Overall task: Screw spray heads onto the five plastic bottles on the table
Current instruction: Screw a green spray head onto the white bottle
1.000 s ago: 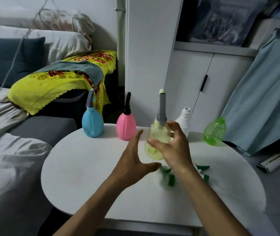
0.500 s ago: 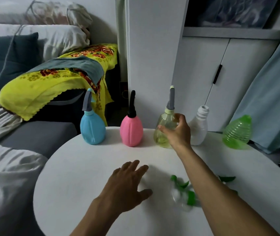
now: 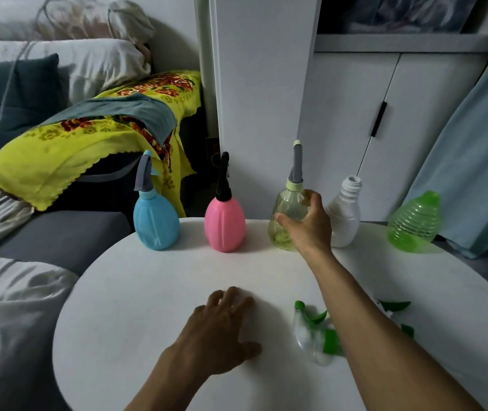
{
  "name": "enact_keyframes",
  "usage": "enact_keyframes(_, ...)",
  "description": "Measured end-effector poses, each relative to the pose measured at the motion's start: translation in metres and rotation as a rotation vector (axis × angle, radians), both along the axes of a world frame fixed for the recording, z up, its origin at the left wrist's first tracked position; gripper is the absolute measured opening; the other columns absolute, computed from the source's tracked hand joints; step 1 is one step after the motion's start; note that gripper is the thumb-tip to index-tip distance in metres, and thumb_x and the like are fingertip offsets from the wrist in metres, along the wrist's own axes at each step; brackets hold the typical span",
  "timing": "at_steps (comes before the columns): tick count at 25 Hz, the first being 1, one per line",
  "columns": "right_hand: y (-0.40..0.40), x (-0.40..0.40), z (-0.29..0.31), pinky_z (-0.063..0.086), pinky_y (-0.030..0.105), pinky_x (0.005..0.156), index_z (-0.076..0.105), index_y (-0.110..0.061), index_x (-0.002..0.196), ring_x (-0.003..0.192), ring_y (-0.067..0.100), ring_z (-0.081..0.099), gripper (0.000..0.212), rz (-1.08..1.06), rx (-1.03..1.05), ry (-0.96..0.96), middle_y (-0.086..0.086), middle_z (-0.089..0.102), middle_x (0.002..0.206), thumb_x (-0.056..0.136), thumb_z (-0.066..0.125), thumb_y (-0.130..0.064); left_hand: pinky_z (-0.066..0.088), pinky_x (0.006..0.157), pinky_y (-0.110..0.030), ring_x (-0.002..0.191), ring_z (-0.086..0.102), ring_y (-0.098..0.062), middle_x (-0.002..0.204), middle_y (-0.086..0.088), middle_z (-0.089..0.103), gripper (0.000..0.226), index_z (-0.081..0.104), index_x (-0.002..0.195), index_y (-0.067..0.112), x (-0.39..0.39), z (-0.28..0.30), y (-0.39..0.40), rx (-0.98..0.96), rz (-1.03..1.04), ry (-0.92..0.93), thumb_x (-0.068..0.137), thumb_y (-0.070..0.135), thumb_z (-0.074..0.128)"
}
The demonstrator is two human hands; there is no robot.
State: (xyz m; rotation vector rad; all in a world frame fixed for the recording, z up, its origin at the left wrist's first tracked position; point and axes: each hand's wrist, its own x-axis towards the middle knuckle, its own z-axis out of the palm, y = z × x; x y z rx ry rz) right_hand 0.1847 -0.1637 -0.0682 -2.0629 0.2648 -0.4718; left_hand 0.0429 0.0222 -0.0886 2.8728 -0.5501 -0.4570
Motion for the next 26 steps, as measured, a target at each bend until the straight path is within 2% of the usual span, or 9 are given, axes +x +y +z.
enact_keyframes(6,-0.005,-0.006,0.002,0.051,0.038,0.092,0.040,-0.021,0.140,0.115,0.030,0.059,0.080,0.098,-0.015,0.094,0.006,0.059,0.131,0.071,0.081,-0.024,0.025,0.117,-0.040,0.149,0.008,-0.021,0.164,0.001,0.005,0.081,0.016,0.154,0.030,0.000,0.001,-0.001,-0.003,0.018,0.020,0.088,0.059,0.054)
enact_keyframes(8,-0.015,-0.010,0.005,0.048,0.034,0.091,0.036,-0.017,0.144,0.119,0.030,0.056,0.086,0.115,-0.091,0.162,0.009,0.055,0.135,0.071,0.081,-0.021,0.026,0.117,-0.040,0.149,0.009,-0.021,0.164,0.001,0.007,0.082,0.016,0.154,0.030,0.001,0.001,-0.001,-0.004,0.020,0.023,0.087,0.060,0.055)
enact_keyframes(9,-0.024,-0.012,0.008,0.046,0.030,0.085,0.042,-0.018,0.140,0.116,0.029,0.057,0.078,0.085,-0.128,0.192,0.008,0.057,0.133,0.072,0.079,-0.020,0.027,0.116,-0.039,0.148,0.011,-0.022,0.163,0.001,0.009,0.083,0.017,0.154,0.030,0.002,0.002,-0.002,-0.003,0.020,0.025,0.087,0.060,0.056)
enact_keyframes(11,-0.046,-0.018,0.016,0.040,0.026,0.074,0.060,-0.024,0.113,0.100,0.027,0.063,0.042,-0.044,-0.191,0.236,0.005,0.068,0.118,0.074,0.073,-0.019,0.031,0.113,-0.039,0.144,0.018,-0.024,0.160,0.000,0.017,0.082,0.021,0.152,0.031,0.005,0.003,-0.004,0.003,0.024,0.032,0.085,0.060,0.058)
enact_keyframes(13,-0.067,-0.023,0.020,0.038,0.026,0.070,0.063,-0.021,0.096,0.093,0.029,0.065,0.023,-0.216,-0.171,0.221,0.007,0.072,0.106,0.073,0.069,-0.021,0.036,0.109,-0.039,0.139,0.025,-0.024,0.155,-0.001,0.024,0.079,0.025,0.150,0.031,0.006,0.004,-0.008,0.009,0.033,0.039,0.085,0.059,0.059)
enact_keyframes(16,-0.083,-0.022,0.013,0.040,0.031,0.073,0.053,-0.015,0.117,0.105,0.033,0.061,0.049,-0.339,0.009,0.106,0.010,0.062,0.123,0.073,0.073,-0.021,0.041,0.104,-0.039,0.132,0.032,-0.025,0.149,-0.003,0.031,0.077,0.029,0.148,0.031,0.006,0.009,-0.015,0.011,0.048,0.042,0.083,0.059,0.061)
enact_keyframes(21,-0.091,-0.003,-0.003,0.038,0.050,0.105,0.027,-0.019,0.150,0.134,0.037,0.041,0.102,-0.271,0.091,0.120,0.010,0.036,0.154,0.067,0.085,-0.036,0.041,0.102,-0.041,0.128,0.033,-0.026,0.145,-0.003,0.032,0.074,0.033,0.145,0.031,0.008,0.010,-0.023,0.009,0.072,0.028,0.082,0.057,0.063)
enact_keyframes(24,-0.095,0.010,-0.010,0.038,0.051,0.106,0.025,-0.023,0.150,0.134,0.035,0.043,0.105,-0.252,0.128,0.094,0.007,0.040,0.154,0.066,0.085,-0.041,0.042,0.101,-0.039,0.127,0.034,-0.025,0.143,-0.002,0.033,0.075,0.033,0.144,0.032,0.011,0.006,-0.022,0.020,0.073,0.020,0.081,0.059,0.063)
enact_keyframes(26,-0.096,0.014,-0.014,0.045,0.049,0.101,0.036,-0.022,0.144,0.124,0.032,0.054,0.092,-0.207,0.170,0.062,0.008,0.052,0.144,0.067,0.085,-0.038,0.043,0.099,-0.037,0.125,0.035,-0.024,0.142,0.000,0.034,0.076,0.033,0.143,0.033,0.012,0.004,-0.021,0.028,0.067,0.009,0.080,0.061,0.063)
